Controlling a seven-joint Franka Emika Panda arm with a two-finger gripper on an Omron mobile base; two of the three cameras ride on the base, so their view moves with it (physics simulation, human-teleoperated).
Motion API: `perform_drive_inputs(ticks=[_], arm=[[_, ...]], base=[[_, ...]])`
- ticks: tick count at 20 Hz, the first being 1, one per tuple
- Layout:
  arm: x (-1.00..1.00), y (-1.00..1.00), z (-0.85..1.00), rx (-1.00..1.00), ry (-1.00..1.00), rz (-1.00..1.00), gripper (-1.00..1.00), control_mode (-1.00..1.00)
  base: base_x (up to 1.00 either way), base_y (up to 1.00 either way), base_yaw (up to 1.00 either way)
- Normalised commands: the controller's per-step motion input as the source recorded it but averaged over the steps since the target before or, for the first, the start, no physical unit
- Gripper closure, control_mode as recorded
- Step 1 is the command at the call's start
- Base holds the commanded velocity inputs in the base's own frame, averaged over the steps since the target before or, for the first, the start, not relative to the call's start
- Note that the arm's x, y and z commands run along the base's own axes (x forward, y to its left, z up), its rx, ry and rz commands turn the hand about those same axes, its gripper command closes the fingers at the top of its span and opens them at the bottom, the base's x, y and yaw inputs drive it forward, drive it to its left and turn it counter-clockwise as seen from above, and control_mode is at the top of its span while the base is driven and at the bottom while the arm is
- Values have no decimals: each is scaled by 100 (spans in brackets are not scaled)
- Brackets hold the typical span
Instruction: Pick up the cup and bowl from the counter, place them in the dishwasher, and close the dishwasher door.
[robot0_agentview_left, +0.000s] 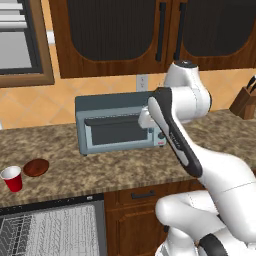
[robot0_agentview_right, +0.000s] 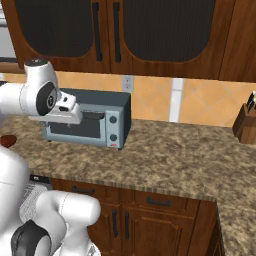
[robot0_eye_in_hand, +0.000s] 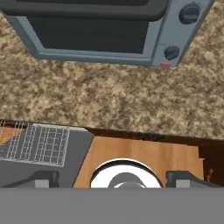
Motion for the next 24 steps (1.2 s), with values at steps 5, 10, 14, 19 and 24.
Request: perform_drive_inputs(ticks=[5, 10, 14, 19, 24], arm=[[-57, 97, -18, -1, 3, 1, -100, -100], [-43, 73, -47, -11, 3, 4, -100, -100], [-4, 83, -36, -6, 1, 2, -100, -100], [5, 88, -18, 1, 1, 0, -100, -100], [4, 50, -18, 6, 1, -8, -100, -100]], base=[[0, 0, 0], [0, 0, 0], [0, 0, 0], [0, 0, 0], [0, 0, 0]])
